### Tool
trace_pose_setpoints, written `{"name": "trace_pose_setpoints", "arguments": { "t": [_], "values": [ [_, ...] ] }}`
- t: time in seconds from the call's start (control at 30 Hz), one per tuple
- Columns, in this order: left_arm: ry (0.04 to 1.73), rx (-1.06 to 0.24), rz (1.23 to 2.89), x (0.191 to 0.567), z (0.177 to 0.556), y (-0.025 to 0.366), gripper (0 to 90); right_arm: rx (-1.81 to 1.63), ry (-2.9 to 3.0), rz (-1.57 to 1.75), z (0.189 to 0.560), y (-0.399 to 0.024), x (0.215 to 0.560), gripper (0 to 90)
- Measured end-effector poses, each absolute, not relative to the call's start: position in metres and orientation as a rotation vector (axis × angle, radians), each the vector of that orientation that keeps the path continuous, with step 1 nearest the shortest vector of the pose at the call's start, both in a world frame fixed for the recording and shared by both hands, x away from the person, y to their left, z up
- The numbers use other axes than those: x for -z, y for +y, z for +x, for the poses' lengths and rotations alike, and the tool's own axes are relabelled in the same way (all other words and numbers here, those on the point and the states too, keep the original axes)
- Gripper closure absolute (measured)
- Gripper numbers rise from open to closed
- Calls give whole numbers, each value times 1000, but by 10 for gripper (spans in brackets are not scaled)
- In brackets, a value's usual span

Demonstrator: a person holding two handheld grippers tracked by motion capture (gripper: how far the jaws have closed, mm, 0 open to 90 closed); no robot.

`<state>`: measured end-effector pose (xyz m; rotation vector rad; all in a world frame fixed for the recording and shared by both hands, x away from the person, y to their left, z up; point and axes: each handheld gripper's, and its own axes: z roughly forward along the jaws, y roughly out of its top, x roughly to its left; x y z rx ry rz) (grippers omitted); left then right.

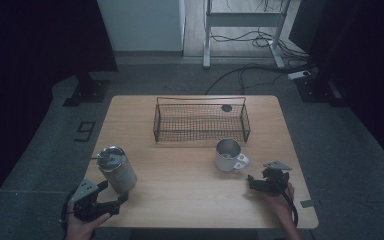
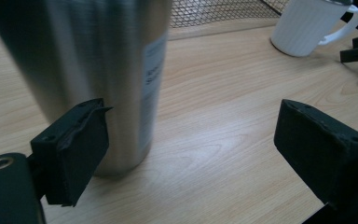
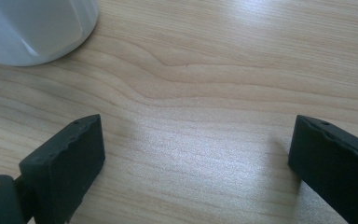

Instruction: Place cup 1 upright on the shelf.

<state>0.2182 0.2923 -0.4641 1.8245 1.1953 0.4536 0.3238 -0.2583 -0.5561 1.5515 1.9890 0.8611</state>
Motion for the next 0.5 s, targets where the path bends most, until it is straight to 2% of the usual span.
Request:
{"name": "trace_pose_setpoints", "arguments": {
  "t": [0.5],
  "values": [
    [1249, -470, 1795, 469, 220, 316, 88, -861, 1987, 1553, 324, -258, 556, 33]
  ]
}}
